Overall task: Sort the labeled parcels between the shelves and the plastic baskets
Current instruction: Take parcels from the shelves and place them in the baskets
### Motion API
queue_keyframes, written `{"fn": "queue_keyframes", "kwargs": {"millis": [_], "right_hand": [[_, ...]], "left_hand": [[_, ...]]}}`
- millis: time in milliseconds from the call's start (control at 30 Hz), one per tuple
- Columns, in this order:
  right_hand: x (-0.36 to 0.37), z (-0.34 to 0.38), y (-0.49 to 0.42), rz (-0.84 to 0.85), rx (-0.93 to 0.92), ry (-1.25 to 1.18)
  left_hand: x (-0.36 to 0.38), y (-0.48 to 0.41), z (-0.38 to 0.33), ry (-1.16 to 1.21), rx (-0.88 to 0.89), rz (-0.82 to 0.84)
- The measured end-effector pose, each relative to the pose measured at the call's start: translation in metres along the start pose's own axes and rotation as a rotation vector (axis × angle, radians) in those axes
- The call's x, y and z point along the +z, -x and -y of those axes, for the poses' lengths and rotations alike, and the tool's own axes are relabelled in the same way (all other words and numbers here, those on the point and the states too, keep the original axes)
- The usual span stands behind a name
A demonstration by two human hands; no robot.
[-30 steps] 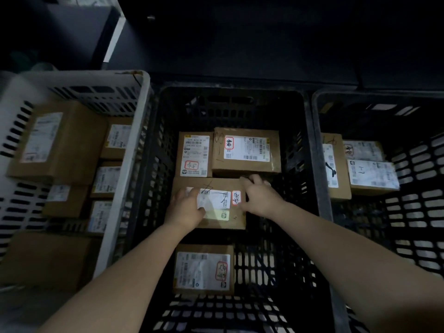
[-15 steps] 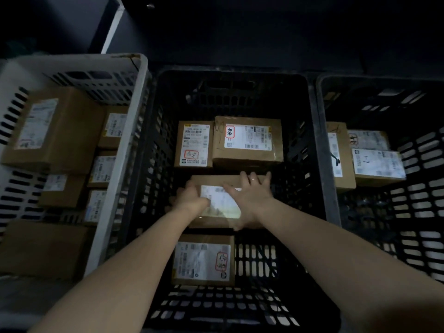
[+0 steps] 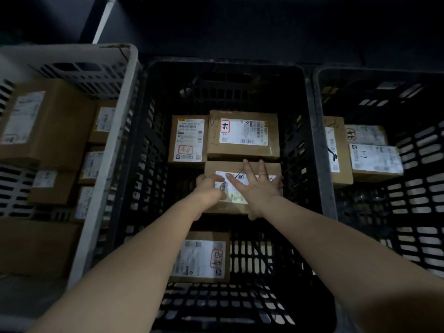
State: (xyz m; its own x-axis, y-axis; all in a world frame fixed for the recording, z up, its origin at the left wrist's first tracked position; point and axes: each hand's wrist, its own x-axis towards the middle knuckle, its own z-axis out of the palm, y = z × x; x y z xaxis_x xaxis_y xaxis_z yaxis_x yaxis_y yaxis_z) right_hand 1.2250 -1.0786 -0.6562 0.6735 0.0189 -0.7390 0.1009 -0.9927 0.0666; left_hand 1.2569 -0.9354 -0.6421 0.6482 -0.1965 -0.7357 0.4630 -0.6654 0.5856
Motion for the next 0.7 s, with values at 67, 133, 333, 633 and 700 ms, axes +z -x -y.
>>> {"fn": "queue_keyframes", "kwargs": {"millis": [67, 133, 333, 633, 700], "right_hand": [[-0.001, -0.002, -0.002, -0.007, -0.027, 0.004], [-0.004, -0.007, -0.004, -0.024, -0.106, 0.031], [-0.007, -0.003, -0.012, -0.061, -0.138, 0.082], [-0.013, 0.004, 0.001, -0.075, -0.165, 0.132], [-0.013, 0.011, 0.009, -0.140, -0.245, 0.123]], "left_hand": [[-0.001, -0.001, -0.002, 0.002, 0.009, 0.007], [-0.002, -0.002, 0.000, 0.012, 0.019, 0.004], [-0.009, -0.003, 0.007, 0.095, 0.029, 0.009], [-0.027, 0.007, 0.022, -0.076, 0.092, -0.054], [-0.036, 0.011, 0.035, -0.214, 0.073, -0.073]]}}
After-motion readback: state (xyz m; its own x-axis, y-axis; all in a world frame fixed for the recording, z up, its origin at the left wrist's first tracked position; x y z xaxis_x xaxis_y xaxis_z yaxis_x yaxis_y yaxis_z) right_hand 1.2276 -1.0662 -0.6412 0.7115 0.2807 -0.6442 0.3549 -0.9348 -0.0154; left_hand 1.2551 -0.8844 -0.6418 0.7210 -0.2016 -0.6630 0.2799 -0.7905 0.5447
